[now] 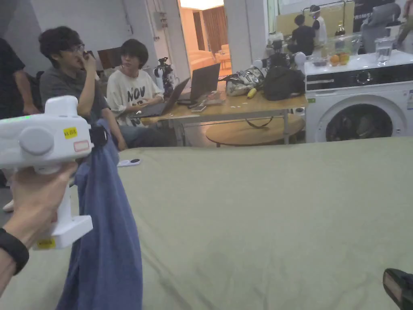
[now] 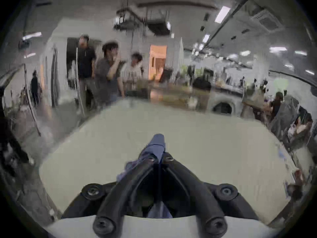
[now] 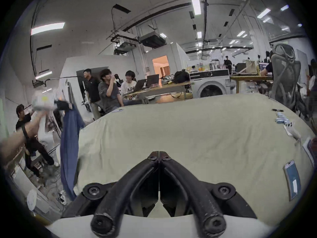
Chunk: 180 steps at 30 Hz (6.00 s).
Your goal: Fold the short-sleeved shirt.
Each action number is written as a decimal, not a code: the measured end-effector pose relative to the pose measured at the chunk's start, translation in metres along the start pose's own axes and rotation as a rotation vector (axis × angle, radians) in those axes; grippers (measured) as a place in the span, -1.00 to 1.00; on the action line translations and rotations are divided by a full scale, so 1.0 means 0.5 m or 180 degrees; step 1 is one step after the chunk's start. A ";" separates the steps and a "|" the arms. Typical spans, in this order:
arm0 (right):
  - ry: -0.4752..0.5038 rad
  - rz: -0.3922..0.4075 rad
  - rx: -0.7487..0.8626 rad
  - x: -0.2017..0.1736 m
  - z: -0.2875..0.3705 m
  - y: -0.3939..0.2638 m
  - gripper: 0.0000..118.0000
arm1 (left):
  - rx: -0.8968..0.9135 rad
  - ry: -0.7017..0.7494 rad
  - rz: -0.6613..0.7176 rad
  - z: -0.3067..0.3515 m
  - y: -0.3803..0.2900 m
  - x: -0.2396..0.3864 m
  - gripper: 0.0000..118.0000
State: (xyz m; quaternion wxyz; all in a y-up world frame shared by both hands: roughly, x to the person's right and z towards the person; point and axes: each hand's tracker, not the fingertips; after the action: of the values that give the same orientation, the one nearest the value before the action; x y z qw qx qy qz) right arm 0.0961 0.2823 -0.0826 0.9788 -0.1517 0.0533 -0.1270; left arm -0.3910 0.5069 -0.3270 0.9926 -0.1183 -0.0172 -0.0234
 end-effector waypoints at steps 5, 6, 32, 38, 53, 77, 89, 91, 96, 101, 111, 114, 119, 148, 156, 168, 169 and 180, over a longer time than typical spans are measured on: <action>-0.0188 -0.0155 0.0151 0.044 0.046 0.014 -1.00 | 0.0062 -0.0352 -0.0146 -0.052 0.044 0.186 -1.00; -0.0222 -0.0142 0.0152 0.051 0.056 0.017 -1.00 | -0.0025 -0.0512 -0.0094 -0.066 0.016 0.233 -1.00; -0.0607 -0.0020 0.0173 0.124 0.156 0.052 -1.00 | -0.0902 -0.2997 0.0393 0.192 -0.522 0.730 0.48; -0.0603 0.0345 0.0243 0.082 0.084 0.036 -1.00 | 0.0257 -0.1505 0.0151 0.224 -0.415 0.470 0.47; -0.0389 0.0267 0.0069 0.034 0.006 -0.008 -1.00 | -0.0236 -0.1063 0.0349 0.201 -0.417 0.214 -1.00; -0.0916 -0.0164 -0.0382 0.203 0.114 -0.093 -1.00 | -0.2488 -0.0551 0.0084 -0.208 -0.612 0.238 -0.01; -0.1272 -0.0975 -0.0846 0.265 0.107 -0.163 0.02 | -0.2681 -0.1499 0.0843 -0.203 -0.616 0.317 -1.00; -0.1238 -0.1196 -0.0892 0.274 0.091 -0.187 0.28 | -0.2670 -0.1493 0.0917 -0.196 -0.618 0.315 -1.00; -0.1067 -0.1466 -0.0971 0.279 0.038 -0.221 -0.59 | -0.2608 -0.1460 0.0999 -0.191 -0.621 0.308 -1.00; -0.0983 -0.1328 -0.0765 0.264 0.058 -0.192 -0.97 | -0.2063 -0.1453 0.1330 -0.127 -0.593 0.271 -1.00; -0.0465 -0.0494 0.0007 0.208 0.108 0.113 -0.98 | -0.0001 -0.1034 0.0564 0.180 -0.221 0.118 -1.00; -0.0542 -0.0175 0.0127 0.196 0.087 0.211 -0.98 | 0.0254 -0.1087 0.0628 0.209 -0.154 0.099 -1.00; -0.0534 0.0033 0.0378 0.149 0.055 0.360 -0.98 | 0.0497 -0.0935 0.0473 0.203 -0.059 0.107 -1.00; -0.0751 0.0277 0.0198 0.181 -0.343 0.582 -0.98 | 0.0158 -0.0639 0.0263 -0.178 -0.005 0.204 -1.00; -0.0656 -0.0043 -0.0401 0.262 -0.222 0.261 -0.98 | -0.0280 -0.0916 0.0656 0.000 -0.306 0.189 -1.00; -0.0874 -0.0554 -0.1105 0.276 0.054 -0.113 -0.98 | -0.1379 -0.0932 0.0908 0.236 -0.629 0.115 -1.00; -0.0903 -0.0563 -0.1087 0.272 0.065 -0.123 -0.98 | -0.1389 -0.0895 0.0860 0.242 -0.639 0.111 -1.00; -0.0931 -0.0144 -0.0781 0.235 0.116 -0.130 0.56 | -0.0948 -0.0823 0.0648 0.285 -0.607 0.124 0.52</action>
State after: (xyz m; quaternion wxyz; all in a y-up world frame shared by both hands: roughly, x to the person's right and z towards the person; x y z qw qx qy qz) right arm 0.2024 0.2078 -0.0151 0.9472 -0.2878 -0.0778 -0.1182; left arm -0.3485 0.2434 -0.1152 0.9509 -0.2668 -0.1285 0.0900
